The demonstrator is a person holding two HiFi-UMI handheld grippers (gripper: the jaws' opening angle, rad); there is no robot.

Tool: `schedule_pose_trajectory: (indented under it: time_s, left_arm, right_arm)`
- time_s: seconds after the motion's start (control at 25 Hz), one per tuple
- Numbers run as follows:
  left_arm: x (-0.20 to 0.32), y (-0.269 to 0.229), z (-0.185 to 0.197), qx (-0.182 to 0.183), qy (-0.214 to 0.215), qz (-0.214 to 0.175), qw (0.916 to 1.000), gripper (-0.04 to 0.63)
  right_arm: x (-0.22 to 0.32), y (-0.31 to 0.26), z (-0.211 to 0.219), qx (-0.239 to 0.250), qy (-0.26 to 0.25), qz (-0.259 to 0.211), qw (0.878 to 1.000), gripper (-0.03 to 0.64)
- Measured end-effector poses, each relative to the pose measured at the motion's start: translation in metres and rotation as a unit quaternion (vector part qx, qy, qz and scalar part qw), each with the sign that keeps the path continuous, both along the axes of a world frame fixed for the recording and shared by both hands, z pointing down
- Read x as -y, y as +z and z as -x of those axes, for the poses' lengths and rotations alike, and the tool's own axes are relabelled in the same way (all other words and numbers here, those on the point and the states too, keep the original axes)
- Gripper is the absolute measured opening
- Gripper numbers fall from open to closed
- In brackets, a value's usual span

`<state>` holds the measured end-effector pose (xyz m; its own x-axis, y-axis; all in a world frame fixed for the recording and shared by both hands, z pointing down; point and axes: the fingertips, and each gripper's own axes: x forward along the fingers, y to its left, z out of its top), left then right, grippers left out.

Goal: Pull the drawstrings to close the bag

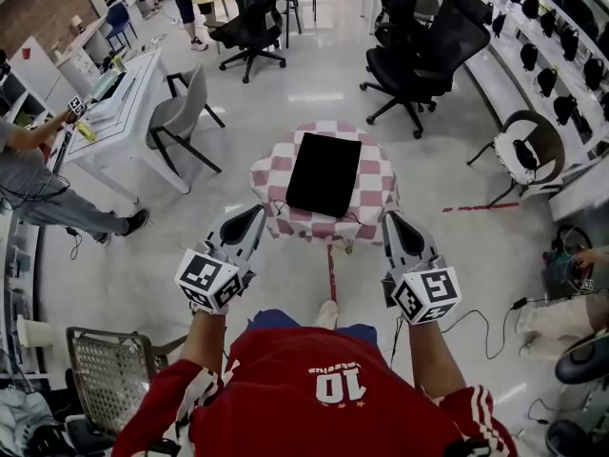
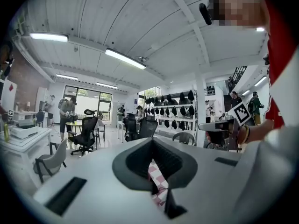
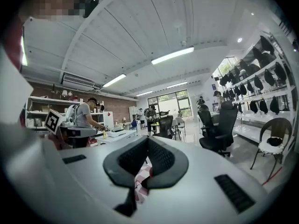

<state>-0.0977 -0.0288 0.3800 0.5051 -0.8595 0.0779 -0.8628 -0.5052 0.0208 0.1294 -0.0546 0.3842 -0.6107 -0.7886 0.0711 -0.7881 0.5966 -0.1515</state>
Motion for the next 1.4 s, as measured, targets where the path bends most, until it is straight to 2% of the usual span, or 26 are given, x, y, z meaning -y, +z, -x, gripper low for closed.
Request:
schedule_pose_trajectory:
  time_s: [0.32, 0.68, 0.88, 0.92, 0.96, 1.0, 1.16, 1.4]
  left_arm:
    - [0.044, 0.0, -0.017, 0.005, 0.006, 0.014, 0.9999, 0.006]
    - [0.09, 0.009, -0.011, 0.013, 0.038, 0.014, 0.9991, 0.006]
    - [0.111, 0.004, -0.009, 0.004, 0.053, -0.002, 0.9986, 0.006]
    - [0.113, 0.003, -0.009, 0.005, 0.06, -0.003, 0.9982, 0.009]
    - [0.115, 0.003, -0.01, 0.008, 0.067, -0.003, 0.9977, 0.04]
    - [0.117, 0.003, -0.012, 0.013, 0.075, -0.003, 0.9971, 0.084]
    - [0.126, 0.008, -0.007, 0.033, 0.09, -0.006, 0.9954, 0.126]
    - [0.139, 0.041, 0.003, 0.06, 0.115, 0.024, 0.9913, 0.137]
  right_arm:
    - [0.04, 0.009, -0.017, 0.008, 0.016, 0.012, 1.0, 0.012]
    - [0.07, 0.016, 0.004, -0.018, 0.021, 0.015, 1.0, 0.012]
    - [0.085, 0.015, 0.016, -0.025, 0.019, 0.013, 0.999, 0.014]
    - [0.087, 0.016, 0.02, -0.023, 0.012, 0.013, 1.0, 0.014]
    - [0.088, 0.017, 0.024, -0.021, 0.006, 0.014, 1.0, 0.016]
    - [0.089, 0.018, 0.027, -0.021, 0.001, 0.014, 1.0, 0.023]
    - [0.095, 0.024, 0.04, -0.033, -0.02, 0.015, 0.999, 0.105]
    - [0.102, 0.051, 0.045, -0.07, -0.028, 0.031, 0.997, 0.146]
